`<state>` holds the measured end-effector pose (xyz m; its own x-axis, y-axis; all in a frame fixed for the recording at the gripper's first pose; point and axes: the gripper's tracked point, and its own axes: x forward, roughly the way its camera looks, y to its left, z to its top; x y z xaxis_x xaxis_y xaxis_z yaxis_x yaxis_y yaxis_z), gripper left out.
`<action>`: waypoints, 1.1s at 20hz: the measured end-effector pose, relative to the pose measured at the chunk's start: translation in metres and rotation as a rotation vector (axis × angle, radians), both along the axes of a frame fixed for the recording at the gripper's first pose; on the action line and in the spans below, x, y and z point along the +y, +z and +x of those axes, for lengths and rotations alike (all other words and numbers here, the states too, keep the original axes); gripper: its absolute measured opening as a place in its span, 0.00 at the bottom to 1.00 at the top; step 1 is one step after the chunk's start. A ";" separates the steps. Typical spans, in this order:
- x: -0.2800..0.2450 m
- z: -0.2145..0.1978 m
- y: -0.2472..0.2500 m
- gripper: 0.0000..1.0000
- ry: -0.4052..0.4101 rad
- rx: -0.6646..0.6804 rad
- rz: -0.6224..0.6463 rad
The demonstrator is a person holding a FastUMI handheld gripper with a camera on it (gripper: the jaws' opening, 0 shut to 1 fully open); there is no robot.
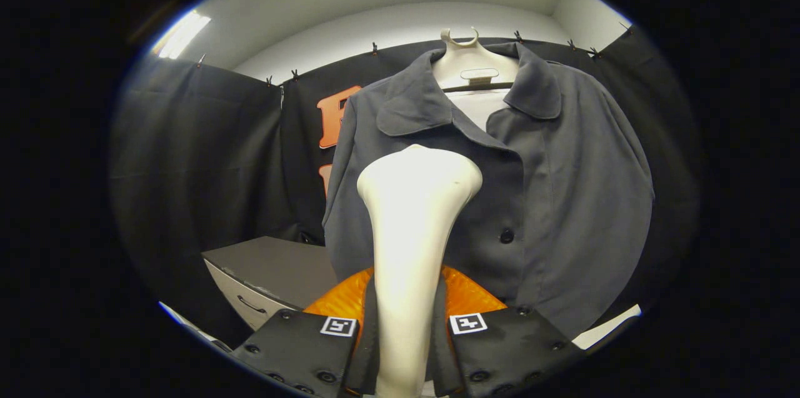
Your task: Iron the clothes twice with a garment steamer, once on the left side and once on the right side.
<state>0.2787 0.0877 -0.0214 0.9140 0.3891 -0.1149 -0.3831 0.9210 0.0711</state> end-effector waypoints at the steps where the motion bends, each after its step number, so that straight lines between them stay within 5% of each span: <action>1: 0.000 0.002 -0.001 0.40 -0.004 0.001 -0.001; 22: -0.013 -0.018 -0.094 0.40 -0.049 0.107 -0.053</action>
